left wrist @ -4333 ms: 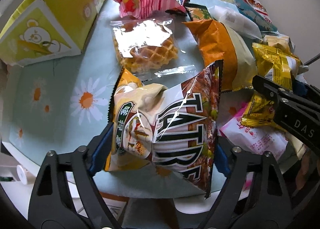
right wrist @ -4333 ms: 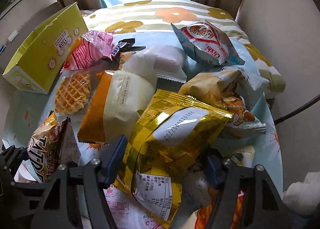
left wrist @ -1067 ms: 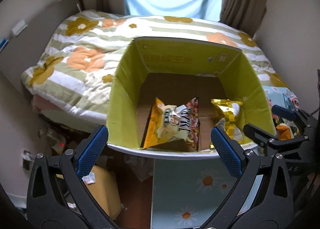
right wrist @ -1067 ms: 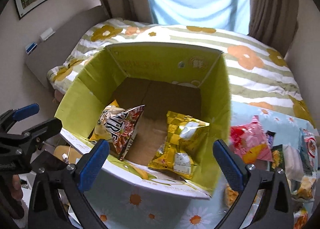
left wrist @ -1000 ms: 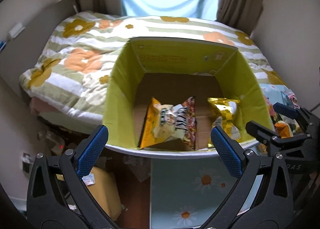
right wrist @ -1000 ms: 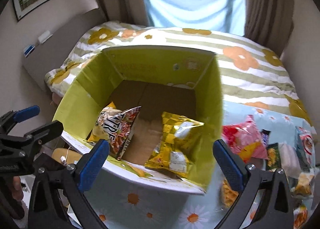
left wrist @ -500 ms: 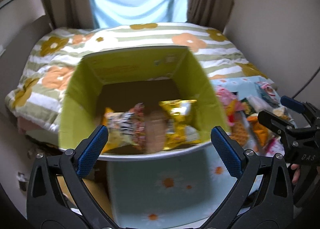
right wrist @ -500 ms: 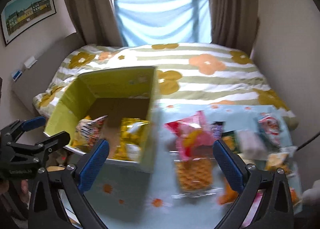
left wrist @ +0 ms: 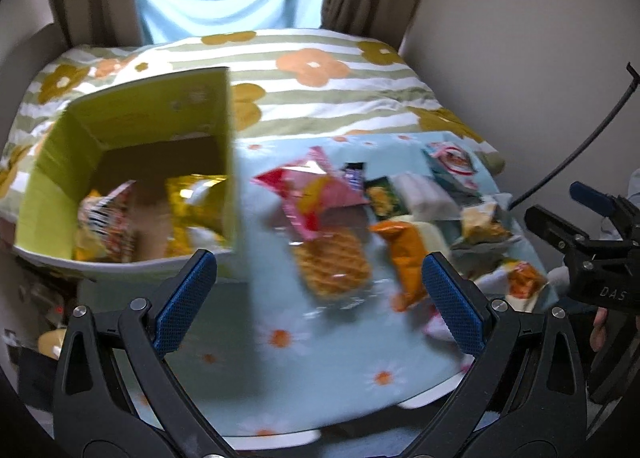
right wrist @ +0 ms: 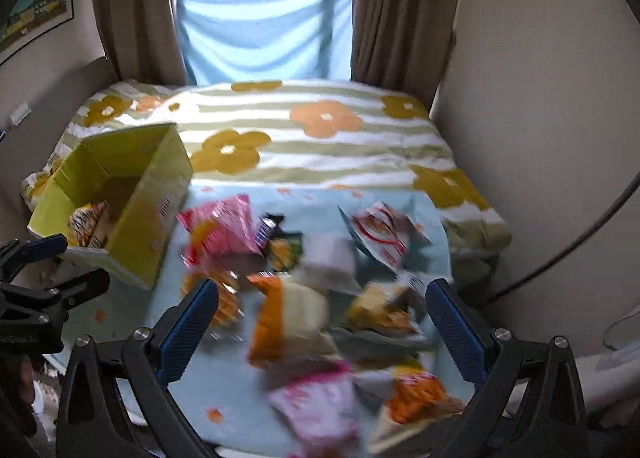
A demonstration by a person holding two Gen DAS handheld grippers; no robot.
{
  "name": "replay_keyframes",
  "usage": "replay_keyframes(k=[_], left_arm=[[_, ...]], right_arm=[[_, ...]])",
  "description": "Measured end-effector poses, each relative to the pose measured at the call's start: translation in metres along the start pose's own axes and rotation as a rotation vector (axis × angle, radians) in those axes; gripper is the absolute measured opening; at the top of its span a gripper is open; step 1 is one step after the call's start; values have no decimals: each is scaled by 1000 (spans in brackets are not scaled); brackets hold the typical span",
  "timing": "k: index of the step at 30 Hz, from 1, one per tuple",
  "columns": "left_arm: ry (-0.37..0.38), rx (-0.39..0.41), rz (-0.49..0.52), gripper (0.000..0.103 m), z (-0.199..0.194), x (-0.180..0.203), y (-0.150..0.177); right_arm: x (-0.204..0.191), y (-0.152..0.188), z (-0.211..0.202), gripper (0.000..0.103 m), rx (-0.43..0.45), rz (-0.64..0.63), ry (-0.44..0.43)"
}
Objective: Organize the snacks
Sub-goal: 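Move both tools back from the box toward the remaining snacks, then grasp the orange-and-cream bag with the left tool while the right tool grasps the grey rice-roll bag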
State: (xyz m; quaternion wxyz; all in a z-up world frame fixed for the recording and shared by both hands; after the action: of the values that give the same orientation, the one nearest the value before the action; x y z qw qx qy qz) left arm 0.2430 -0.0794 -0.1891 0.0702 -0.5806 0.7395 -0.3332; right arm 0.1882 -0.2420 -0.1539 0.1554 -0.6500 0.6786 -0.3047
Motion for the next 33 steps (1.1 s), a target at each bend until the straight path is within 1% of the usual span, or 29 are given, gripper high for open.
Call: replay_keyframes(k=[3, 5, 9, 11, 17, 20, 23, 26, 27, 30, 32, 33], left_arm=[[-3, -9, -11, 102, 16, 27, 4], [-2, -32, -29, 102, 32, 44, 9], [-1, -84, -66, 102, 63, 64, 18], [4, -113, -83, 102, 82, 74, 22], [11, -192, -113, 102, 131, 89, 29], [8, -225, -96, 101, 154, 94, 29], [12, -261, -69, 101, 175, 99, 30], [12, -293, -58, 100, 189, 99, 31], [10, -301, -53, 99, 193, 99, 32], [3, -328, -46, 91, 205, 96, 33], [10, -347, -53, 85, 213, 94, 33], [9, -354, -53, 85, 215, 93, 33]], right_arm=[[27, 9, 13, 103, -40, 15, -38], [43, 15, 22, 103, -61, 21, -58], [67, 24, 44, 103, -117, 49, -108], [74, 28, 56, 103, -152, 78, -152], [88, 43, 97, 103, -278, 253, -286], [90, 49, 116, 103, -333, 347, -333], [91, 52, 131, 103, -373, 409, -339], [88, 51, 140, 103, -387, 427, -332], [86, 50, 142, 101, -389, 428, -329], [79, 48, 150, 93, -401, 425, -324], [76, 48, 156, 91, -408, 423, -318], [75, 47, 158, 89, -410, 422, -310]])
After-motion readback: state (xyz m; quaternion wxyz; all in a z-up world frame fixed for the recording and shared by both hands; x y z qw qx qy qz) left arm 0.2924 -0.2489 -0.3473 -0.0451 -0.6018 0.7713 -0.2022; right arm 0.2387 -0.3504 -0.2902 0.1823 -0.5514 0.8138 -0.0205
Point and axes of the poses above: each gripper's, at about its wrist camera, not at the fingertips, and z roughly the way its jaws point, x to its right, y to its underside, the point moved 7 cm from there along z, roughly the way its jaws point, and after that the axes turned 10 degrees about y, right-handed, at the moved point
